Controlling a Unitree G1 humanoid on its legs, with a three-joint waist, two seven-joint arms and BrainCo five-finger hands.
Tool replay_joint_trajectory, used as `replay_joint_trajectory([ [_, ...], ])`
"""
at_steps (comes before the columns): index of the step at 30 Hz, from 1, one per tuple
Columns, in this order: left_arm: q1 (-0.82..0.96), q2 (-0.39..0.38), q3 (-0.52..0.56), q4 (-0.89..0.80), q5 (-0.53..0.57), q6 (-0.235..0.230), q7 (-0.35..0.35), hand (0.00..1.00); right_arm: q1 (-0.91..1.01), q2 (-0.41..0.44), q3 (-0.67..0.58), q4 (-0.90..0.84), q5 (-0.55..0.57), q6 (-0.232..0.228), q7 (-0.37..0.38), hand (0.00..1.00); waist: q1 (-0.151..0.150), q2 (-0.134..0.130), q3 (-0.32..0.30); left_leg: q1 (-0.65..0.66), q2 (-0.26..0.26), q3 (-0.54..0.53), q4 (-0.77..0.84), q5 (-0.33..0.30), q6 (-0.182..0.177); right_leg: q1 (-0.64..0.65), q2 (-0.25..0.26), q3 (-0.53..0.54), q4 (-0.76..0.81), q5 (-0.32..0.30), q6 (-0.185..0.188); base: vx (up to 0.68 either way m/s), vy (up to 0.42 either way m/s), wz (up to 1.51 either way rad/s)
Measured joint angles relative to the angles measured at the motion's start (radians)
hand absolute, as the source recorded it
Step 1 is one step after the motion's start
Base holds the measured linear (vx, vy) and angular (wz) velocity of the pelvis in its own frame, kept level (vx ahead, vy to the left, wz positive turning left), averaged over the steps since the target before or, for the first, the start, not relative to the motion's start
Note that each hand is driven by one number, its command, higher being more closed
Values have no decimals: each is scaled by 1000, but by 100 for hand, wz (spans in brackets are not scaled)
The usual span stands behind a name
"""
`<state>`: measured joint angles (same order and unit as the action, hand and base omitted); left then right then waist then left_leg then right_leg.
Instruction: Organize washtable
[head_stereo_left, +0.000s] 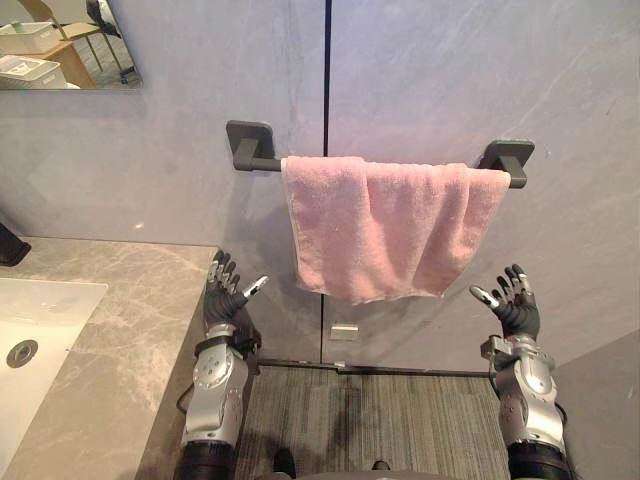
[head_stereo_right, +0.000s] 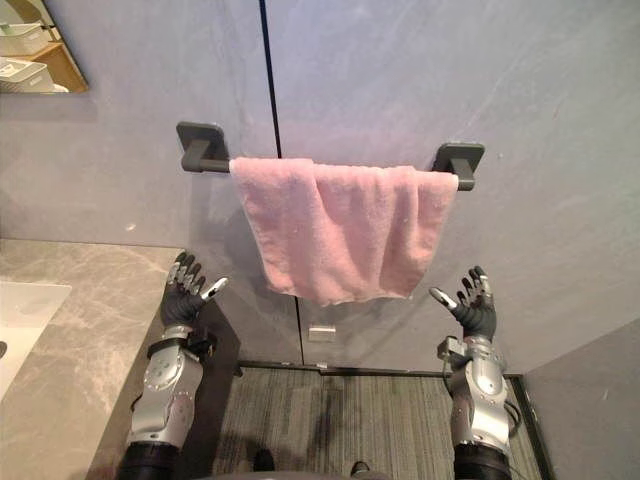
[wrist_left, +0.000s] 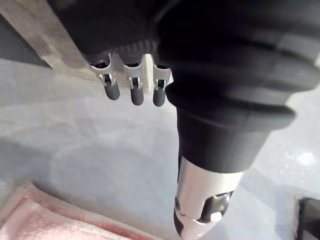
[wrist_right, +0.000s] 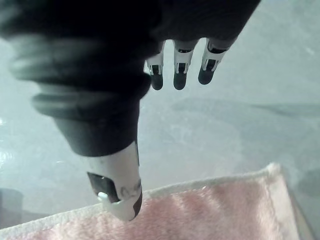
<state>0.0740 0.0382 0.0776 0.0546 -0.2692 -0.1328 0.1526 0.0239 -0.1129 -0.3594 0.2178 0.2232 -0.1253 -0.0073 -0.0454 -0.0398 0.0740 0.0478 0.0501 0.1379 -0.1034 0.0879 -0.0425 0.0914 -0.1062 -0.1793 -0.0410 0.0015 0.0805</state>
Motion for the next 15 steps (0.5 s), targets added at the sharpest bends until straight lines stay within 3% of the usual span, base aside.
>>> replay_joint_trajectory([
  [8,157,-35,-48,-12,18,7,-62,0,170,81,38,-70,-179,5,-9,0,3,11,1,4,-1,-2,0,0,0,3,-2,-3,4,-2,0,0,0,0],
  [15,208,-35,-131,202,74,20,-129,0,266,109,203,26,-318,18,8,0,5,20,2,24,4,-4,0,-9,-8,27,-2,-11,1,-7,1,0,0,0],
])
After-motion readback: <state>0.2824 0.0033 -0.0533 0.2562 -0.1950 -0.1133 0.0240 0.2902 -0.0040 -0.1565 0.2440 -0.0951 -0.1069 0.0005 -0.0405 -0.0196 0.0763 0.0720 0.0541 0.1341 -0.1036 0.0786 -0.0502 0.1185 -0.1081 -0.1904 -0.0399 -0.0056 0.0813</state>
